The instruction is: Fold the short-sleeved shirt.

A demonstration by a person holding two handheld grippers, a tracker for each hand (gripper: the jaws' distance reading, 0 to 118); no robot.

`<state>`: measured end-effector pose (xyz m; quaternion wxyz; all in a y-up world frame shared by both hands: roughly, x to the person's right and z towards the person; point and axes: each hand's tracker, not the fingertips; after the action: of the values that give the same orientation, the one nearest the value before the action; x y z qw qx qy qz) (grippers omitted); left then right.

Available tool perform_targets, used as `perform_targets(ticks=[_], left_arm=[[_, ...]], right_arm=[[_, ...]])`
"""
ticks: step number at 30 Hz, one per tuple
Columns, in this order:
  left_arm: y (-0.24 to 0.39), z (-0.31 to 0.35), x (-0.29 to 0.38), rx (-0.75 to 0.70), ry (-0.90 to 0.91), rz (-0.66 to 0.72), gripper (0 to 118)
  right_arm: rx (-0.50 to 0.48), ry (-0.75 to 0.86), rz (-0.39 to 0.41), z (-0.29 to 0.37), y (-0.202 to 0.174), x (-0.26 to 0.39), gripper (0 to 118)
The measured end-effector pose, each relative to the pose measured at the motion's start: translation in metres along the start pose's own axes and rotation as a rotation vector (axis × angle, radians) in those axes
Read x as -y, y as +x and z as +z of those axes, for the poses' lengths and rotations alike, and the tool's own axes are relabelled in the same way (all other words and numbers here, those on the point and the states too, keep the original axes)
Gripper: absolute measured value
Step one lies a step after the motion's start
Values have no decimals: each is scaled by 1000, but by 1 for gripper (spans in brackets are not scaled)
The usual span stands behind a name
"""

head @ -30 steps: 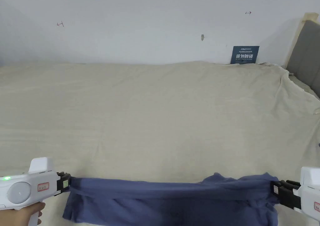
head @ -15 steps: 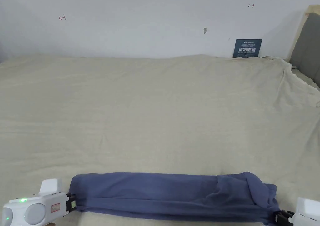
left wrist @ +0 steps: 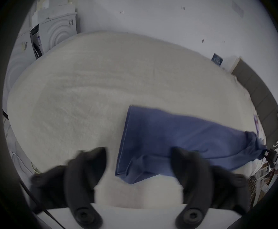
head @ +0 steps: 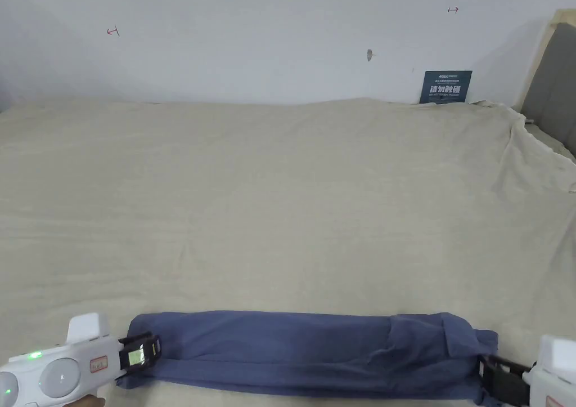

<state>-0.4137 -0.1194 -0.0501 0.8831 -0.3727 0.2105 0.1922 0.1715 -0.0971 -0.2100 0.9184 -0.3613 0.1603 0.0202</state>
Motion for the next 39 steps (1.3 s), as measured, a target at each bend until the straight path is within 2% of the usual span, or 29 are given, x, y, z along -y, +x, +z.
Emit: perform_targets(ticks=[7,10,16,19,21,22,23,24,25,27,28,29,39], left_arm=[[43,66,-47,34,311,-97,102],[60,86,-60,54,418,-90,102],[94,109,-66,35,597,-160,98],[107,114,-62,40,660,-199,85],[112,115,-58,47,686,-218,68],[114,115,-55,45,694,-223,52],[117,115,-53,40,706,-229,42],[118,115,-50,41,720,-236,37],[118,115,-48,46,725,-233,37],[116,114,-46,79,725,-210,11],[116,114,-45,80,724,-200,2],[115,114,-43,83,725,-195,0],[114,114,-48,117,691,-202,0]], right_arm=[[-45,309,22,60,-41,-69,79],[-35,394,51,76,-63,-84,79],[2,517,129,92,-104,-97,79],[23,552,155,94,-120,-98,79],[28,571,163,94,-128,-97,77],[31,579,165,94,-131,-95,72],[34,592,169,95,-134,-94,63],[34,602,170,95,-137,-92,58],[34,610,168,95,-138,-91,58],[32,623,161,96,-141,-89,27],[34,627,162,96,-142,-89,7],[34,632,160,95,-143,-89,1],[8,620,158,93,-144,-90,1]])
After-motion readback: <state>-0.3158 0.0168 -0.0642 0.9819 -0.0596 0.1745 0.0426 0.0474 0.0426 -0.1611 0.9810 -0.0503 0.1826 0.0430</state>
